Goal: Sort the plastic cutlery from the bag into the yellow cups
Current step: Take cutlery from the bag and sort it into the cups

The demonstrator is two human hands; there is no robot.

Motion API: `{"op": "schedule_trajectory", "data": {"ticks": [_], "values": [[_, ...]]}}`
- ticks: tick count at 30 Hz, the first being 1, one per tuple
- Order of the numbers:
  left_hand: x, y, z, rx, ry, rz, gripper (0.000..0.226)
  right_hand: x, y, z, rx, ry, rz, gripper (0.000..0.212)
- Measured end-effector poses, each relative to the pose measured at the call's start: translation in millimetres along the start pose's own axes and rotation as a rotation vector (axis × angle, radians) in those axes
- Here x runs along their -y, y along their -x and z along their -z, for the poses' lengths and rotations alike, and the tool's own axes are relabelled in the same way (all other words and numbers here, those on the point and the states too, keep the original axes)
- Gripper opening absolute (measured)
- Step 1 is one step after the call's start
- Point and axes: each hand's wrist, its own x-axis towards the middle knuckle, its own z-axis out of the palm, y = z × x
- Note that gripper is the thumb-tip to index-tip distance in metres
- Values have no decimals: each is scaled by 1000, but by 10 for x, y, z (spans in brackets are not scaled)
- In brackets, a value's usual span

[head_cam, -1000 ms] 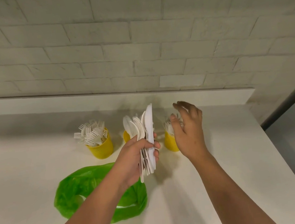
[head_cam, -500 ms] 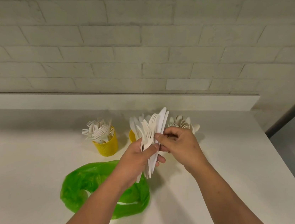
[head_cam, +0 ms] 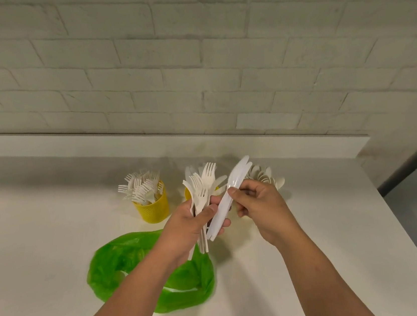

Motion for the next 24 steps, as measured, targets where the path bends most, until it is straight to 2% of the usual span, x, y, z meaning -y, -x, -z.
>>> {"op": "schedule_trajectory", "data": {"ticks": [7, 13, 17, 21, 24], "values": [[50, -51, 85, -36, -99, -33, 16, 105, -113, 39, 178, -49, -132, 10], [33, -60, 176, 19, -106, -43, 21, 128, -195, -48, 205, -12, -128, 8], [40, -42, 248, 14, 45, 22, 24, 163, -270, -47, 146, -71, -123, 14], [50, -58, 408, -101, 120, 16, 24, 267, -349, 44, -17, -159, -7, 3], [27, -58, 507, -146, 118, 0, 25, 298, -433, 97, -162, -4, 134, 3]]}}
